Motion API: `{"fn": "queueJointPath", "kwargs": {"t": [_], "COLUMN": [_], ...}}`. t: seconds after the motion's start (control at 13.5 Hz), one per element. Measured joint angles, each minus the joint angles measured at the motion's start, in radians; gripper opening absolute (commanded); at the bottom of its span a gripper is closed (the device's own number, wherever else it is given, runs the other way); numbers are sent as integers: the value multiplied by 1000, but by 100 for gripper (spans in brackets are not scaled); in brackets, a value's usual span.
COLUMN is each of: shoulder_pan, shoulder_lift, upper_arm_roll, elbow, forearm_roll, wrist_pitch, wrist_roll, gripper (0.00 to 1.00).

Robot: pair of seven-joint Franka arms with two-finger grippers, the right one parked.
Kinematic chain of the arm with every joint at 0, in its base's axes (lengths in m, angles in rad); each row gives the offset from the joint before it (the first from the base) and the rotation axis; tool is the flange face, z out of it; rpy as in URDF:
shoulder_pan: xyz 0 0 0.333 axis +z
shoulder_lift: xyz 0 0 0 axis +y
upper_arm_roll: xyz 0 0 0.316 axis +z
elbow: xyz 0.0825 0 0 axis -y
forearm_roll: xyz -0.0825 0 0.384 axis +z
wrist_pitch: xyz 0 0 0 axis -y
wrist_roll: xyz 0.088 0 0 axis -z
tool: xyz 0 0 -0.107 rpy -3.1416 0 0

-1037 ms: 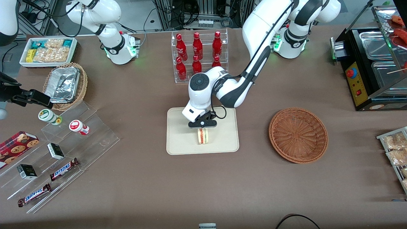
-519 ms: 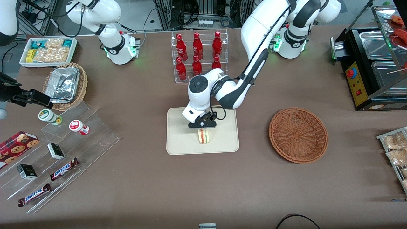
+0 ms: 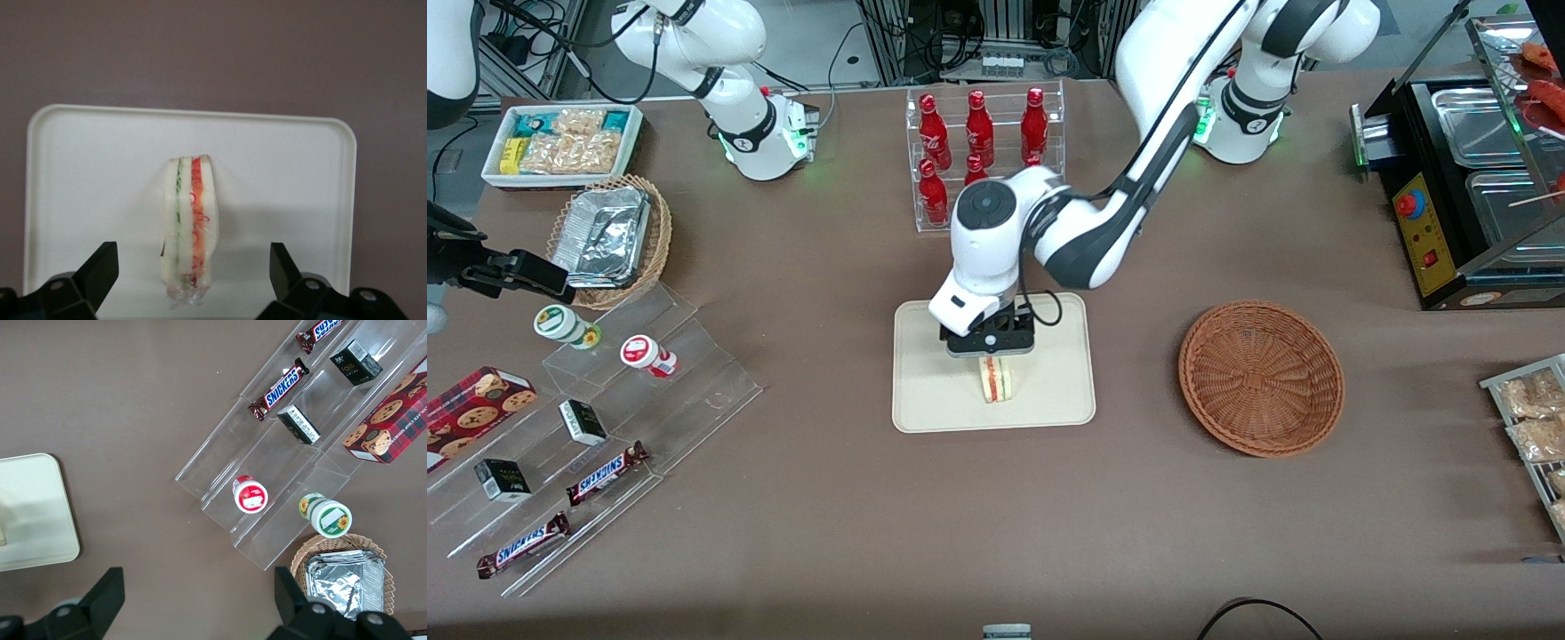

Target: Place sandwich from basket to tray

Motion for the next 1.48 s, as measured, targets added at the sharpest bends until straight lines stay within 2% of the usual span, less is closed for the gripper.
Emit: {"fn": "queueJointPath", "kwargs": {"t": [0.44, 0.59, 0.74, 1.11, 1.48], "shoulder_pan": [154, 208, 272, 492, 647], "shoulder_lift": [-206, -260, -308, -431, -589], "upper_arm_roll": [7, 8, 9, 12, 13], "elbow": [3, 2, 1, -9, -135], "forearm_roll": [0, 0, -3, -74, -101], "wrist_pitch": [-252, -325, -398, -557, -587], "wrist_roll": [10, 67, 159, 521, 756], "gripper": [100, 100, 100, 100, 100]}}
